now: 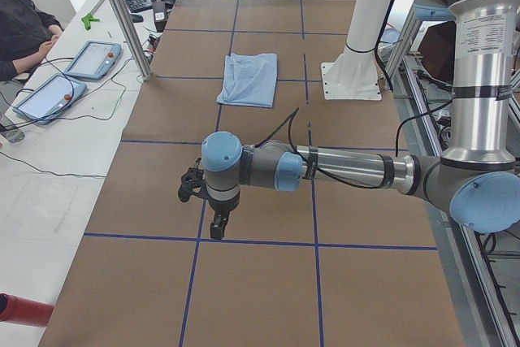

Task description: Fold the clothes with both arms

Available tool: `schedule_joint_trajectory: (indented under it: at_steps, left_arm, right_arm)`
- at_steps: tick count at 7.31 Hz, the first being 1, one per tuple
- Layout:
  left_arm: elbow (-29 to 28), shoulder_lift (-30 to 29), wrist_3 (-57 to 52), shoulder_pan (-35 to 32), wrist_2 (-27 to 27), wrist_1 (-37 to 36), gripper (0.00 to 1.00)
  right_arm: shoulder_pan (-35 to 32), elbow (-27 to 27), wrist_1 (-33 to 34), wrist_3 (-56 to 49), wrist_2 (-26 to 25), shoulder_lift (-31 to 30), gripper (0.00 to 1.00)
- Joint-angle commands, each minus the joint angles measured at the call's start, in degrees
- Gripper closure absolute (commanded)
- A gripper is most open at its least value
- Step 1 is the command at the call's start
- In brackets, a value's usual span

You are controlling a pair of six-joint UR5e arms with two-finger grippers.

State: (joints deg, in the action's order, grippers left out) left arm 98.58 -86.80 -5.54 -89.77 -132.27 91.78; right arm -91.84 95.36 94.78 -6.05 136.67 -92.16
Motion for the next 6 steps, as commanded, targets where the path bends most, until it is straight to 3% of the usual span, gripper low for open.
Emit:
schedule_joint_trajectory:
  at_steps: [1,6]
  left_arm:
    - [0.0,-0.1,0.0,0.0,0.0,0.1,0.00]
    - [-0.2,-0.6,-0.3,0.0,0.0,0.1,0.00]
  right_arm:
    - [0.1,0.0,0.0,0.1,0.1,0.1,0.00]
    - [0.1,0.0,0.0,0.1,0.1,0.1,0.00]
